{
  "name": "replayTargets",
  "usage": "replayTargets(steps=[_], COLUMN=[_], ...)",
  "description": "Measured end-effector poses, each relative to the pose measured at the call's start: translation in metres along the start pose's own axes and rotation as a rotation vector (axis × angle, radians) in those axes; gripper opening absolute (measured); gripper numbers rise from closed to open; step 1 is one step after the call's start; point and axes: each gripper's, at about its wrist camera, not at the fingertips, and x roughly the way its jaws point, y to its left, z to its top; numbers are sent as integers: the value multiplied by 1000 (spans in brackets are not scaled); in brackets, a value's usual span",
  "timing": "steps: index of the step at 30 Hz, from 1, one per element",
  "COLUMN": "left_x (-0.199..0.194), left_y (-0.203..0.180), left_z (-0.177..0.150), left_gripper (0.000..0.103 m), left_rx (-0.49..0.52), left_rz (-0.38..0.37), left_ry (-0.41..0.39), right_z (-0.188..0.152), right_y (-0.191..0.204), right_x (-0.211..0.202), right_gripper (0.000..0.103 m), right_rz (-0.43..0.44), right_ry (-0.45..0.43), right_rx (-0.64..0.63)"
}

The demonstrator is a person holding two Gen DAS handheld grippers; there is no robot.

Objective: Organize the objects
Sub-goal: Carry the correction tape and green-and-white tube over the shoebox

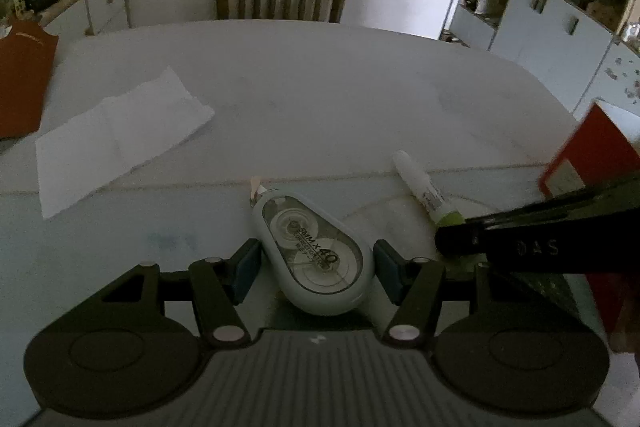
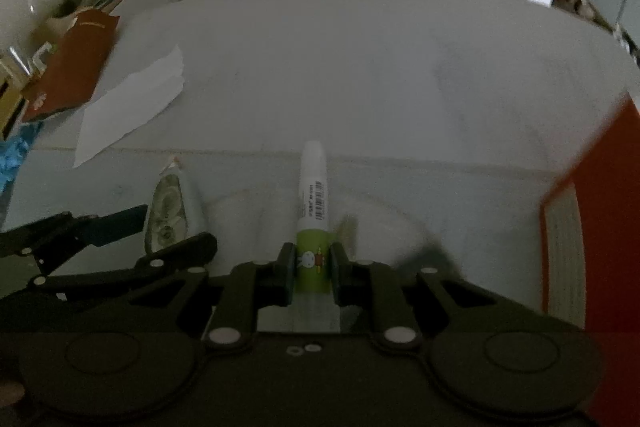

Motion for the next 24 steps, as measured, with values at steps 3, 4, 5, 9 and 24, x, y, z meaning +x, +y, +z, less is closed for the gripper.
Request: replayTargets(steps=[3, 4, 5, 9, 24], left_x=[-11, -15, -20, -41, -119], left_y=[-4, -7, -9, -25, -96], left_z=[-9, -12, -15, -23, -32], left_gripper=[61, 61, 61, 61, 61], left_rx=[-4, -3, 0, 38, 196], left_rz=[-21, -30, -36, -71, -201], left_ry=[11, 12, 12, 6, -45], right_z=[-15, -19, -24, -38, -84], right_y=[-3, -3, -5, -10, -45], right_x=[-14, -19, -25, -49, -145], right_gripper=[16, 16, 16, 16, 17], right_rz=[19, 23, 28, 33, 35], right_ry=[-6, -9, -13, -33, -171], right_rx=[33, 44, 55, 91, 187])
